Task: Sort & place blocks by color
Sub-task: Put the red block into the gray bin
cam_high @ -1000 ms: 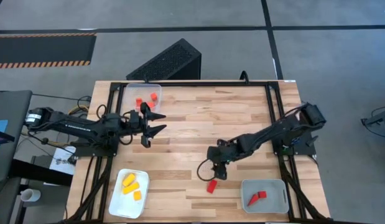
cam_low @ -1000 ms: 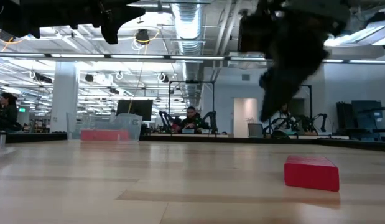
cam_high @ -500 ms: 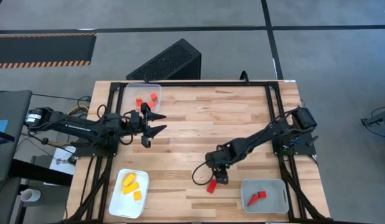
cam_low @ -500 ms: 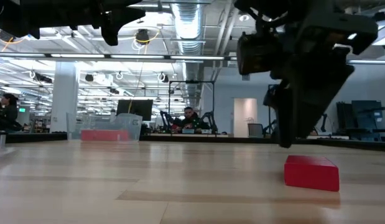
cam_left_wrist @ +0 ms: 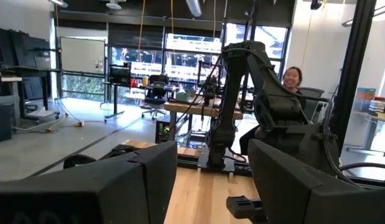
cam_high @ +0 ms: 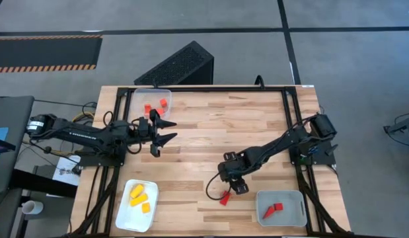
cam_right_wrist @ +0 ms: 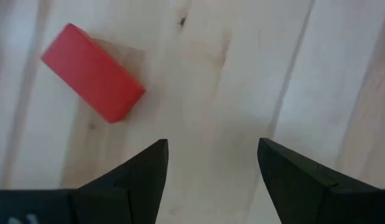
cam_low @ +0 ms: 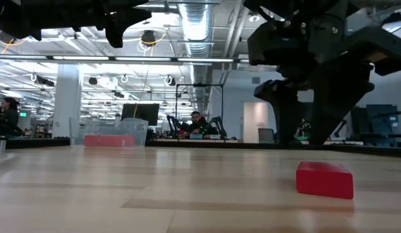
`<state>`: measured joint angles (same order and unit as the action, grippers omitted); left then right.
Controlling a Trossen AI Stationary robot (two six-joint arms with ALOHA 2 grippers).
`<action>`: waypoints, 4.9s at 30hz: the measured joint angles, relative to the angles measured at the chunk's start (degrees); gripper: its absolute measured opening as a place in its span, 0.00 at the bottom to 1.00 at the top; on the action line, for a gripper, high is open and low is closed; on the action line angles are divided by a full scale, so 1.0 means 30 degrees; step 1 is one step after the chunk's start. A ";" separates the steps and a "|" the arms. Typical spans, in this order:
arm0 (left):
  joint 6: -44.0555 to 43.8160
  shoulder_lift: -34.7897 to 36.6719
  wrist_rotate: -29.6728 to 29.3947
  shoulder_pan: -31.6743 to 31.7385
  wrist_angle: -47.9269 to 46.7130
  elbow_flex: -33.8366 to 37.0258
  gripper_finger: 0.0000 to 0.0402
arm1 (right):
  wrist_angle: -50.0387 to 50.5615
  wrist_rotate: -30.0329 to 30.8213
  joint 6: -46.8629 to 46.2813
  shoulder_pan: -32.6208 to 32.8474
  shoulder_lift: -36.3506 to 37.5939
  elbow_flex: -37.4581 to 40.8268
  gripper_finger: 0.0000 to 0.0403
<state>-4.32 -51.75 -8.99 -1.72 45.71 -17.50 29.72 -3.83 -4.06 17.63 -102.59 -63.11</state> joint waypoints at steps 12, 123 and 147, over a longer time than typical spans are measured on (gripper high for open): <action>0.0001 -0.0002 0.0000 0.0000 -0.0007 0.0000 0.46 | 0.0082 0.2206 0.2438 0.0022 -0.0300 0.0007 0.67; 0.0281 -0.0955 -0.0605 0.0026 0.1436 -0.0007 0.46 | 1.0241 0.6939 -1.3875 1.0192 0.4172 -0.5994 0.30; 0.1199 -0.1245 0.0206 0.0029 0.3575 -0.0385 0.46 | 0.4930 0.6317 -2.4207 1.3321 0.3147 -0.0255 0.60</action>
<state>-0.72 -55.48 -8.38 -1.63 56.44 -18.65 44.51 15.12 -76.69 57.59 -93.14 -63.88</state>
